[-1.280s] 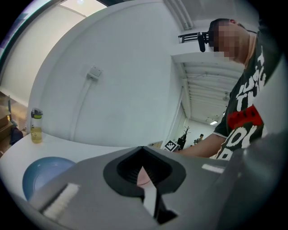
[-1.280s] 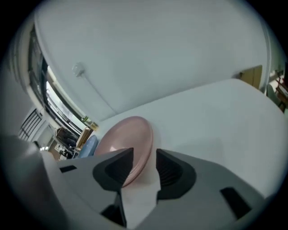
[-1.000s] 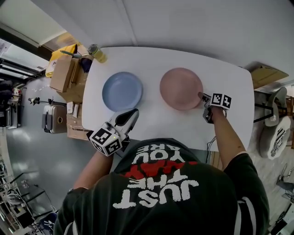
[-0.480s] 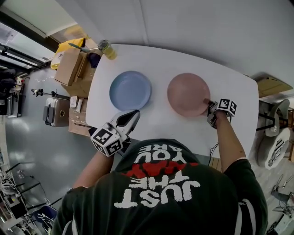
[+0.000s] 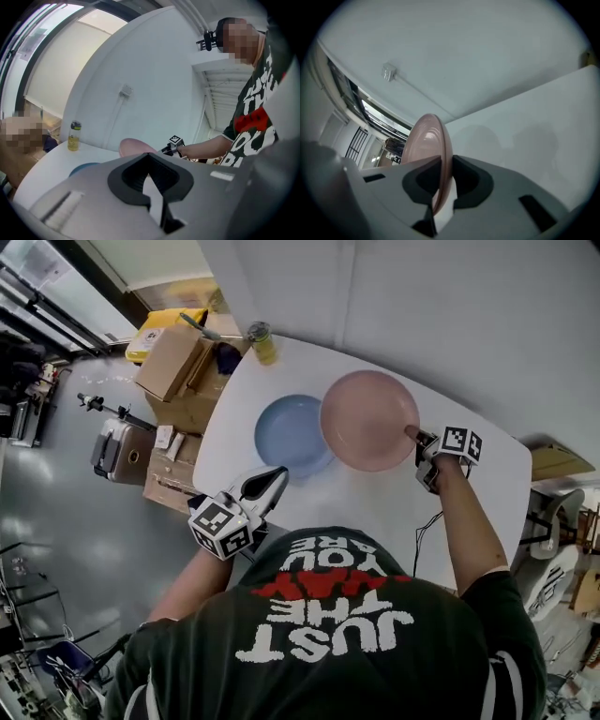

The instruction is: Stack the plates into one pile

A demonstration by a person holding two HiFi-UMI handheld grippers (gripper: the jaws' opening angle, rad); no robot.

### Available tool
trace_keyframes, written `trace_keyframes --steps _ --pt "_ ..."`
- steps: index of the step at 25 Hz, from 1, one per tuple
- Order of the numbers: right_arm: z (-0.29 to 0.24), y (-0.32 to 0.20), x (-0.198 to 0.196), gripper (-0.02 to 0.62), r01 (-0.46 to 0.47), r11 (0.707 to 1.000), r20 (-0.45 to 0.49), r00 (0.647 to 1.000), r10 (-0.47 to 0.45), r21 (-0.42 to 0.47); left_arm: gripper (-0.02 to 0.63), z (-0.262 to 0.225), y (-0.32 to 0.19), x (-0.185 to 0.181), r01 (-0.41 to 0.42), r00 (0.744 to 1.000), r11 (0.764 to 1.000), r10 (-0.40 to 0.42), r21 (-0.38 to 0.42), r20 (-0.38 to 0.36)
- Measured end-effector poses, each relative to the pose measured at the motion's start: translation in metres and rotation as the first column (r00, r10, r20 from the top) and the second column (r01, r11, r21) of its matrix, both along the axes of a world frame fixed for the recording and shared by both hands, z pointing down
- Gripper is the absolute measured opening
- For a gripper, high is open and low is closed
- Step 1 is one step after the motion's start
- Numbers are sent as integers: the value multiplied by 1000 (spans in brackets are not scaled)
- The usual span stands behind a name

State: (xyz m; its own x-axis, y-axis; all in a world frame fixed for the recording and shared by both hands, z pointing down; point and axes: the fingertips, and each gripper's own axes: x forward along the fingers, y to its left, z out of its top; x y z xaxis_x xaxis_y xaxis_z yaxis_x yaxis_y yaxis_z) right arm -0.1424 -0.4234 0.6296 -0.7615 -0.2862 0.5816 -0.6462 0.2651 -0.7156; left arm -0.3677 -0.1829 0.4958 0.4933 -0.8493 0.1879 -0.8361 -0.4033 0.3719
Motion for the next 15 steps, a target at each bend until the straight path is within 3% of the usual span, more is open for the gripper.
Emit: trace_keyframes --steps 7,11,15 --pt "19 31 -159 44 277 961 -94 956 -276 -10 8 -5 56 -77 180 984 984 -180 1 6" --pt "61 44 -188 44 333 941 -188 922 -338 -57 8 1 90 -117 278 960 960 -278 -23 7" --pt "91 48 -194 44 324 942 -209 918 -337 -92 8 11 114 -146 338 941 940 -338 -43 8"
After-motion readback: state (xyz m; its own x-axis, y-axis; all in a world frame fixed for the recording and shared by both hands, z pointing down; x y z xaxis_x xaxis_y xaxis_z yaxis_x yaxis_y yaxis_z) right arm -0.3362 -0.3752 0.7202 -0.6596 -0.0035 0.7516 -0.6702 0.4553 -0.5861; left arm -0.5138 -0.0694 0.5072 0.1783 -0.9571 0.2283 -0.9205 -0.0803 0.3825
